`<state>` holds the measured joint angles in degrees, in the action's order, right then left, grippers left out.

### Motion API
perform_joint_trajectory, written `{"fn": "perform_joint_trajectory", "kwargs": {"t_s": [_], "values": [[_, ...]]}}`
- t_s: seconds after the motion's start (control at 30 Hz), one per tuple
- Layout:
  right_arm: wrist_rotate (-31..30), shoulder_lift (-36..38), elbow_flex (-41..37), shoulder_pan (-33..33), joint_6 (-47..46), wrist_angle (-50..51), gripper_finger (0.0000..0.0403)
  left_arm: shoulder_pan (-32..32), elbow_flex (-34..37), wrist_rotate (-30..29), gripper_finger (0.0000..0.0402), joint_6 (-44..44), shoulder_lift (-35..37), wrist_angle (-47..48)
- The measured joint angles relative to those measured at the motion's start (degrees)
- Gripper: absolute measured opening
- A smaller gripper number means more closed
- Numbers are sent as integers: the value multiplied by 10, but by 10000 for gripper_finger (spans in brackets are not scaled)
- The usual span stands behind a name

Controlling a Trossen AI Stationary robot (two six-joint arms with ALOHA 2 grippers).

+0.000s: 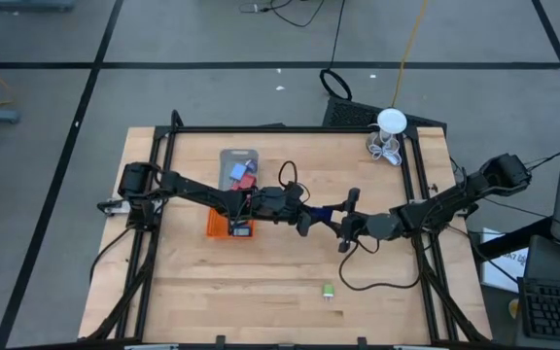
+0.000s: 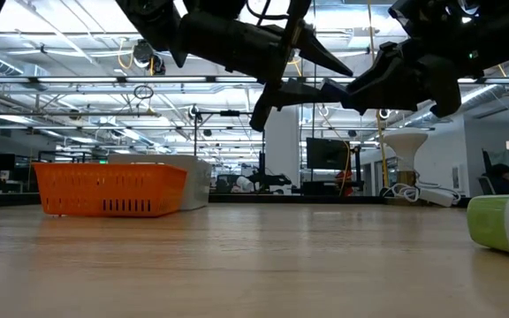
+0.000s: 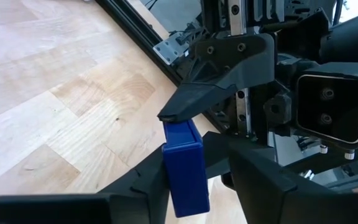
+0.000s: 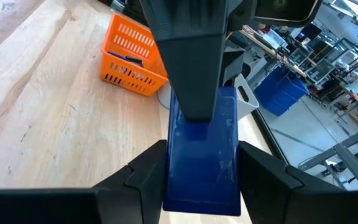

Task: Pick & Place Office items
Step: Put the dark blue digital timer into the orange bin

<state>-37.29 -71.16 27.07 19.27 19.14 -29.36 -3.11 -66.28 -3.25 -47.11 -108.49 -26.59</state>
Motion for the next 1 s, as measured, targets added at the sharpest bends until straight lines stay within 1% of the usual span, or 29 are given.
{"fn": "perform_joint_trajectory", "kwargs": {"t_s": [0.9,1.0], "values": [[-2,0,0,0,3,0,164,2,0,1,73,0,1,13],[-4,0,0,0,0,1,165,7,0,6,68,0,1,14]]}}
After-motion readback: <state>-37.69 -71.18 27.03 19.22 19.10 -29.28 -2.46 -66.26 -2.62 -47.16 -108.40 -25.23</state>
